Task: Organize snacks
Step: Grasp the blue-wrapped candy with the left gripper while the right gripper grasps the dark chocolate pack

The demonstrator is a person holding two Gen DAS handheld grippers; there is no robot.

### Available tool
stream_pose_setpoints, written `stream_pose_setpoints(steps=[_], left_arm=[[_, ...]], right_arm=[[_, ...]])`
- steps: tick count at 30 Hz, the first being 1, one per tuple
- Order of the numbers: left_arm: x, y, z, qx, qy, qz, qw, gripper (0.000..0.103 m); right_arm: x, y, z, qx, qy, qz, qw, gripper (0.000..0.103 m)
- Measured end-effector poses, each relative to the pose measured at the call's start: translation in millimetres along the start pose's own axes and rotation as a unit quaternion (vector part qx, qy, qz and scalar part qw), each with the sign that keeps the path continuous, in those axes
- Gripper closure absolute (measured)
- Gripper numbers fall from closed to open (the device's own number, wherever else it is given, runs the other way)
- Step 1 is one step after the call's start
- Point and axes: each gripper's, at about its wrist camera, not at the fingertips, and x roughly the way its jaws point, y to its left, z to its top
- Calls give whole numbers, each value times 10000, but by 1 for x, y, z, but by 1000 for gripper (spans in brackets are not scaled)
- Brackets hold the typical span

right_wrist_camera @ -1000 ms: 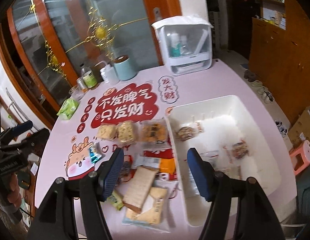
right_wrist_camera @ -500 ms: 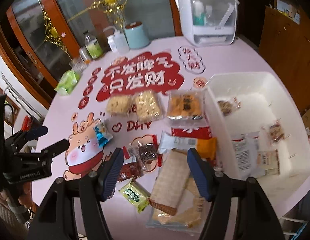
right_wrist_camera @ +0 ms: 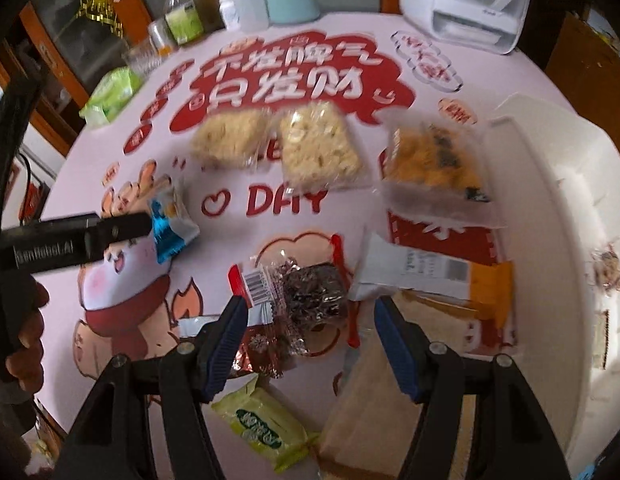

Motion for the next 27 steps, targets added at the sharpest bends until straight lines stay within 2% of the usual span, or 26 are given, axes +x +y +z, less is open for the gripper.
stream_pose_setpoints(steps=[5, 10, 12, 16, 18, 23, 25, 27], left_arm=[[24, 0, 9, -385, 178, 17, 9991, 12], [40, 1, 16, -948, 305, -42, 9950, 12], [44, 2, 19, -1143, 297, 3, 9930, 12], [54, 5, 23, -1472, 379, 177, 9882, 14], [61, 4, 24, -1537, 510, 241, 9865, 23], [63, -5, 24, -1390, 490, 468, 9880, 33], [62, -9, 24, -1317, 448, 569, 9886, 44], [60, -12, 24, -1216, 396, 604, 9899, 72]], right_arm=[[17, 4, -1, -133, 176, 19, 9998, 37], [28, 5, 2, -199, 242, 3, 9995, 50], [30, 4, 4, -217, 248, 15, 9995, 58], [32, 4, 6, -260, 234, 70, 9994, 58], [33, 4, 7, -314, 224, 78, 9992, 59], [33, 2, 6, -342, 145, 152, 9992, 60], [33, 3, 5, -420, 112, 135, 9990, 61], [32, 4, 4, -435, 108, 155, 9989, 61]])
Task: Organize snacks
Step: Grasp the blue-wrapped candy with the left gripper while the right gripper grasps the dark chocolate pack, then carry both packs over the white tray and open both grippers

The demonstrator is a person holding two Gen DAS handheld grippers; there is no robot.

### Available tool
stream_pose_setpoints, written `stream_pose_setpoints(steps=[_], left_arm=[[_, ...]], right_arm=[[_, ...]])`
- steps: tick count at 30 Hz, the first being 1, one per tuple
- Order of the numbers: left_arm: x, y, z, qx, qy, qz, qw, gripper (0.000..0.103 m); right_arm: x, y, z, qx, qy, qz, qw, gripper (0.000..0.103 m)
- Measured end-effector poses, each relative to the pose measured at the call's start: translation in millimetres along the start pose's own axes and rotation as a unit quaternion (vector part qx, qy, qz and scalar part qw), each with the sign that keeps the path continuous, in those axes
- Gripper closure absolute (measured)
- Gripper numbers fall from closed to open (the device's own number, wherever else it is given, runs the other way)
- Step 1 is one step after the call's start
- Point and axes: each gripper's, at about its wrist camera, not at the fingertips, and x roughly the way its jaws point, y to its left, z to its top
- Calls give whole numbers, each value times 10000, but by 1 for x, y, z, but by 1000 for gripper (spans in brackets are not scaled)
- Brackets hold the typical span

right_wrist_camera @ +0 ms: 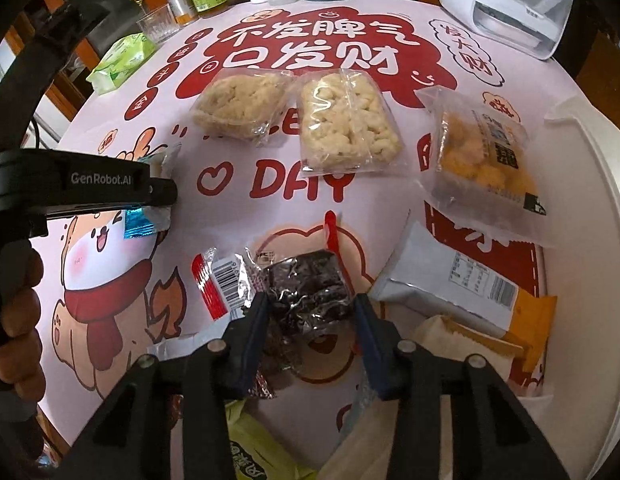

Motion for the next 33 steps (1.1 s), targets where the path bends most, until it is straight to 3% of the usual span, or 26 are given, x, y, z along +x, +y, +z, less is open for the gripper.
stream_pose_setpoints(steps=[4, 13, 23, 33], left_arm=[[-2, -6, -5, 144, -36, -123, 9998, 75], [-33, 3, -27, 300, -302, -216, 9989, 78], [-119, -2, -52, 605, -938, -465, 9927, 78], [-199, -63, -93, 1166, -1543, -748, 9783, 78]], right_arm=[[-3, -1, -3, 67, 2, 109, 9999, 61], [-44, -3, -9, 47, -432, 348, 9985, 61], [-128, -28, -26, 195, -1238, 582, 9904, 61], [-202, -89, -63, 570, -1805, 436, 9810, 61]])
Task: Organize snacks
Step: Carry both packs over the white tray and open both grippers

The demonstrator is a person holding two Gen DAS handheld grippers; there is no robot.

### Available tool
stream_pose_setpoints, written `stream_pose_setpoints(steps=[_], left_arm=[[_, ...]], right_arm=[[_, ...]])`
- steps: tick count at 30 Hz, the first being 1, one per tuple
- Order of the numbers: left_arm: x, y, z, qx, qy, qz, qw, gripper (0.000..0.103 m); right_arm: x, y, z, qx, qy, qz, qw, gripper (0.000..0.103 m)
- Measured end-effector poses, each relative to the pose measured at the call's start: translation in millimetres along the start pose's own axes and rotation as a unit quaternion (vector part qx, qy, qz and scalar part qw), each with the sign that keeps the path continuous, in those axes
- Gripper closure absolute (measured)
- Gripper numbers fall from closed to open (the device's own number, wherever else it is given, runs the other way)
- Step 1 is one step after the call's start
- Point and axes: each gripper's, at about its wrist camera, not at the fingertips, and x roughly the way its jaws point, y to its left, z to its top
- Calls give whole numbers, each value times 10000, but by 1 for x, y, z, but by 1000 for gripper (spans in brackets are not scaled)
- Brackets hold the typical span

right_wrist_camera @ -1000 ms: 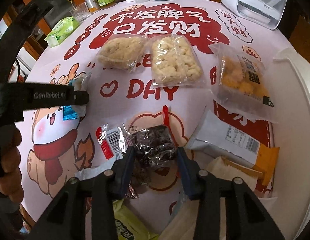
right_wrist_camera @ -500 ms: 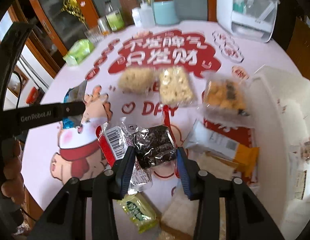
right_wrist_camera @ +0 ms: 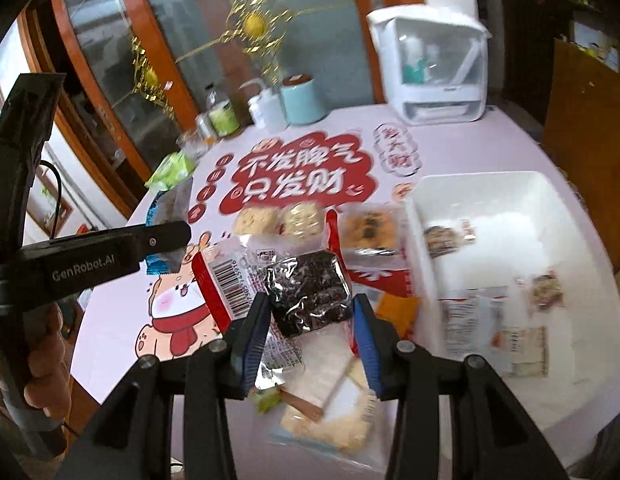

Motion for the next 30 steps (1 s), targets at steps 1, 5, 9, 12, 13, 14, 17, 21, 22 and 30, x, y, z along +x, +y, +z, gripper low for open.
stream_pose_setpoints(steps=[1, 5, 9, 12, 13, 14, 17, 21, 22, 30], left_arm=[[-7, -14, 0, 87, -45, -32, 9999, 78], [-21, -58, 0, 371, -176, -175, 9990, 78], [-29, -101, 0, 633, -259, -329, 9971, 78], [-32, -135, 2, 856, -298, -446, 9949, 78], [-33, -148, 3, 941, -322, -489, 9938, 78], [-33, -158, 4, 997, -338, -513, 9931, 78], [-32, -188, 10, 1151, -387, -605, 9908, 78], [-30, -221, 18, 1342, -500, -658, 9875, 78], [-29, -226, 19, 1364, -515, -668, 9871, 78], [-11, -265, 38, 1489, -546, -641, 9853, 78]], right_arm=[[-6, -7, 0, 42, -35, -41, 10000, 61], [-33, -44, -1, 339, -151, -289, 9989, 61], [-52, -75, -3, 614, -227, -483, 9967, 61], [-62, -99, -4, 807, -255, -611, 9945, 61], [-66, -106, -3, 856, -281, -655, 9938, 61], [-71, -114, -2, 917, -318, -715, 9927, 61], [-81, -129, 0, 1015, -410, -845, 9904, 61], [-88, -148, 2, 1206, -480, -989, 9866, 61], [-89, -152, 2, 1249, -489, -1021, 9857, 61], [-85, -176, 2, 1421, -399, -1291, 9806, 60]])
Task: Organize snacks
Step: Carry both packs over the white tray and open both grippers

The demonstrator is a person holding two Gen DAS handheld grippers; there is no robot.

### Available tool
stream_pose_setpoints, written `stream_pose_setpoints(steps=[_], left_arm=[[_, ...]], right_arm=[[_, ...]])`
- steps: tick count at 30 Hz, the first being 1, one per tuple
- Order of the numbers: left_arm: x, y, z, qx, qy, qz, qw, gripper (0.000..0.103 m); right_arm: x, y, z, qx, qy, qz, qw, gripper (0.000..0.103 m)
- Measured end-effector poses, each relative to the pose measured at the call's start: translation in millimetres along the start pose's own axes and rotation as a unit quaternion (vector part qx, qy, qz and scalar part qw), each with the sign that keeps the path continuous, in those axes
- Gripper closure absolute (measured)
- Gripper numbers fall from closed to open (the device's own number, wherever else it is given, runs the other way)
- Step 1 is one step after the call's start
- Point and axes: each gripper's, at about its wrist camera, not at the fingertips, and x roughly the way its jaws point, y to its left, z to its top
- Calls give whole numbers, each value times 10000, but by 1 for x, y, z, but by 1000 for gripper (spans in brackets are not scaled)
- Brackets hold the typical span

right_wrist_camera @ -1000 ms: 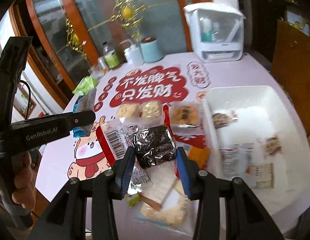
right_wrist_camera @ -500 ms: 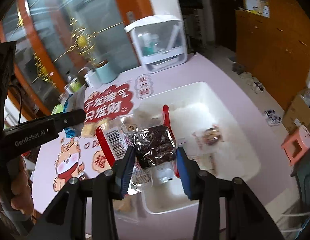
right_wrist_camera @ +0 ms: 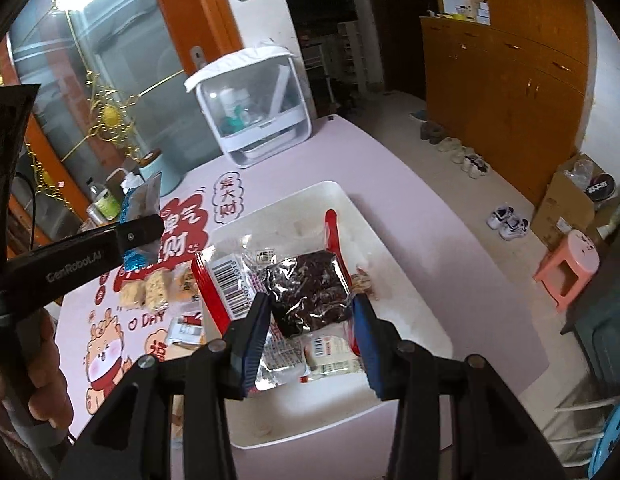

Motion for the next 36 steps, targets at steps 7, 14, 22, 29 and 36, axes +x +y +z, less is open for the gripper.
stream_pose_setpoints(steps=[7, 14, 22, 29, 36], left_arm=[[35, -18, 9, 192, 199, 56, 9996, 78], [59, -32, 11, 442, 338, 104, 9984, 78], [77, -39, 13, 610, 485, 254, 9966, 56], [73, -39, 11, 705, 334, 233, 9967, 12], [66, -35, 4, 698, 334, 244, 9967, 12]], right_arm=[[14, -7, 2, 106, 154, -131, 9997, 60], [32, -9, 0, 166, 346, -282, 9989, 59], [43, -9, -4, 193, 466, -404, 9979, 49], [40, -7, -3, 237, 425, -387, 9981, 49], [38, -9, -1, 372, 389, -406, 9977, 49]])
